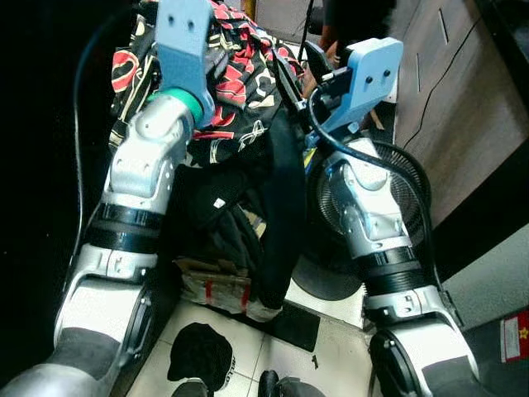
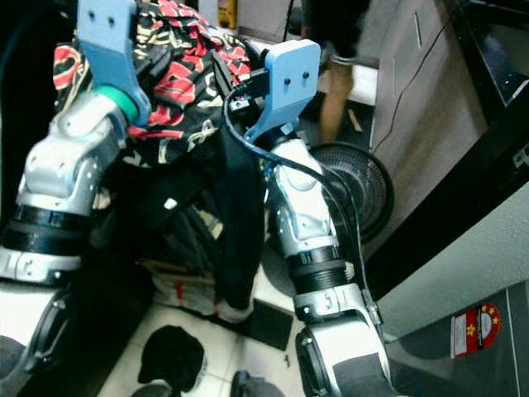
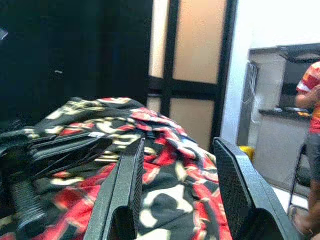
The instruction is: Clothes washing
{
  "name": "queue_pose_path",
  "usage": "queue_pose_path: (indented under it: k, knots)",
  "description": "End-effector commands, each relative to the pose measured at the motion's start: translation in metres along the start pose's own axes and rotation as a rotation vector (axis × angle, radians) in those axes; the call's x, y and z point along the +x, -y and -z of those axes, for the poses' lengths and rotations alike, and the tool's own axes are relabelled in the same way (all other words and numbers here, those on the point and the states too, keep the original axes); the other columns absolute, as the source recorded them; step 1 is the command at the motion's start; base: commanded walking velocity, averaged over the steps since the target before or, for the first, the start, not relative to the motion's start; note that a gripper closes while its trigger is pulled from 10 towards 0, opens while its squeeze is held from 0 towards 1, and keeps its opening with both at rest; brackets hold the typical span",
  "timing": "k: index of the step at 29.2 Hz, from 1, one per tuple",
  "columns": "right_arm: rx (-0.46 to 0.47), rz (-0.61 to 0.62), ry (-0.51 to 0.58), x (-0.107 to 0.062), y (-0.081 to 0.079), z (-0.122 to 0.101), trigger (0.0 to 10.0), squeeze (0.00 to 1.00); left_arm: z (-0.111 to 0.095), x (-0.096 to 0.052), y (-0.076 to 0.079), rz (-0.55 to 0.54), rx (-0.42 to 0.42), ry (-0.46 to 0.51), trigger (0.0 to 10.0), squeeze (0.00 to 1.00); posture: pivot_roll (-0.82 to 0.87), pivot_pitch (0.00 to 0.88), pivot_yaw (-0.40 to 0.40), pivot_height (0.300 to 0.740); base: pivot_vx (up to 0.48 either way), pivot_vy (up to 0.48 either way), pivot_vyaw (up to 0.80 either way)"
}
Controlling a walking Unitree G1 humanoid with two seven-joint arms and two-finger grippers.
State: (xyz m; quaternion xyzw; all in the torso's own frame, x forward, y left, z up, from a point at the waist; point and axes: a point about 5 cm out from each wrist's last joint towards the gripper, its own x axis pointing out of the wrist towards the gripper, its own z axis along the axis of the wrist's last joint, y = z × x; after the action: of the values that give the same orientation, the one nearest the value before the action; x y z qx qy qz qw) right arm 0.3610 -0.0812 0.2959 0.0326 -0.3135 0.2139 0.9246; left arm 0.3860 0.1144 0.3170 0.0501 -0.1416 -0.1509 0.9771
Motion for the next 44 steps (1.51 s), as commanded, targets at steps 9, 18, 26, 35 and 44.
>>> queue_pose_path:
  k: [9,18,26,35,44]
  knots:
    - [-0.003,0.038,-0.010,-0.001,0.008,0.003,10.0,0.00,0.044,0.000,0.002,0.017,-0.035,-0.176,10.0,0.31,0.15,0.047,-0.023,0.740,0.000,0.000,0.00]
    - [-0.021,0.031,0.038,0.010,0.012,-0.009,10.0,0.00,-0.020,0.005,-0.020,-0.046,-0.006,0.080,10.0,0.00,0.15,0.047,-0.027,0.740,0.000,0.000,0.00]
    - [-0.154,0.035,0.176,0.028,0.029,-0.048,10.0,0.00,-0.038,-0.015,-0.023,-0.010,0.083,0.220,10.0,0.00,0.15,0.045,-0.019,0.740,0.000,0.000,0.00]
    - [-0.081,-0.006,-0.088,0.058,0.017,-0.013,10.0,0.00,-0.031,-0.029,-0.027,-0.048,0.136,0.227,10.0,0.00,0.18,0.030,-0.049,0.740,0.000,0.000,0.00]
    - [0.098,-0.163,-0.292,0.053,-0.025,0.027,10.0,0.26,-0.032,-0.039,-0.037,-0.083,0.139,0.230,10.0,0.00,0.18,0.024,-0.050,0.740,0.000,0.000,0.00]
